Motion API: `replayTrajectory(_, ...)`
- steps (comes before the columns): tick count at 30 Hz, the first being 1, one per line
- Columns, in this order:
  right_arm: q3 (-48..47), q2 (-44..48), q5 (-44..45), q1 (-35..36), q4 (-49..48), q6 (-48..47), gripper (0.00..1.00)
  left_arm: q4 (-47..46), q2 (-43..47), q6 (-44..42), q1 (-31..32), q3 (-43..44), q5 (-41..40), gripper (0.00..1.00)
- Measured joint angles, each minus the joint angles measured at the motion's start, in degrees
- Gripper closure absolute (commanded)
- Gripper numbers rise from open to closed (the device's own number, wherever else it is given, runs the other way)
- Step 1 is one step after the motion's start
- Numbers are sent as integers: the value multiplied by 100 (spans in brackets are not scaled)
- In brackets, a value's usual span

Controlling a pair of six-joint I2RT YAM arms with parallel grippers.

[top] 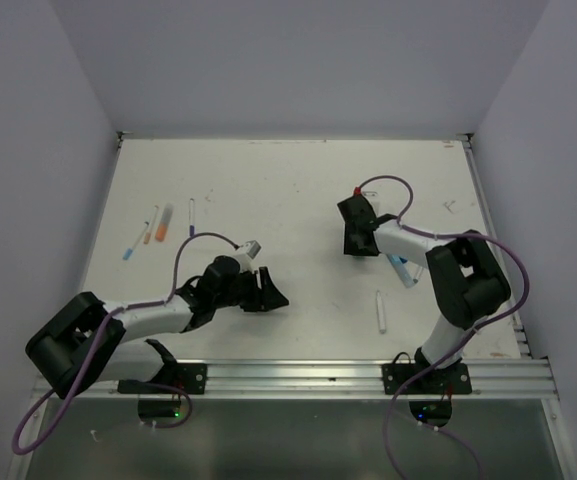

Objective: Open the pen caps

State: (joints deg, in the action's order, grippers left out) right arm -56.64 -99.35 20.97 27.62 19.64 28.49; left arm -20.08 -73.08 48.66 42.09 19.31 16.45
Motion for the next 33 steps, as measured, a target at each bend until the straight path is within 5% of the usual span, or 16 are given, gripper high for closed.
replayTrajectory(12, 203, 297, 42, -31, 90, -208, 30, -15, 68, 7, 0, -249, 0, 41)
replayTrajectory(18, 251, 1414, 391, -79, 1123, -160, 29, 2, 219, -9, 0, -251, 0, 38)
replayTrajectory(23, 490, 2461, 525, -131, 1827, 28, 17, 13, 282, -72, 0, -219, 17, 37)
replayTrajectory(31, 1003, 2592, -15, -166, 2312, 636, 20, 44, 282, -195, 0, -74, 184, 36)
replayTrajectory(33, 1086, 2514, -103, -166, 2310, 761, 23, 59, 291, -205, 0, -74, 216, 44)
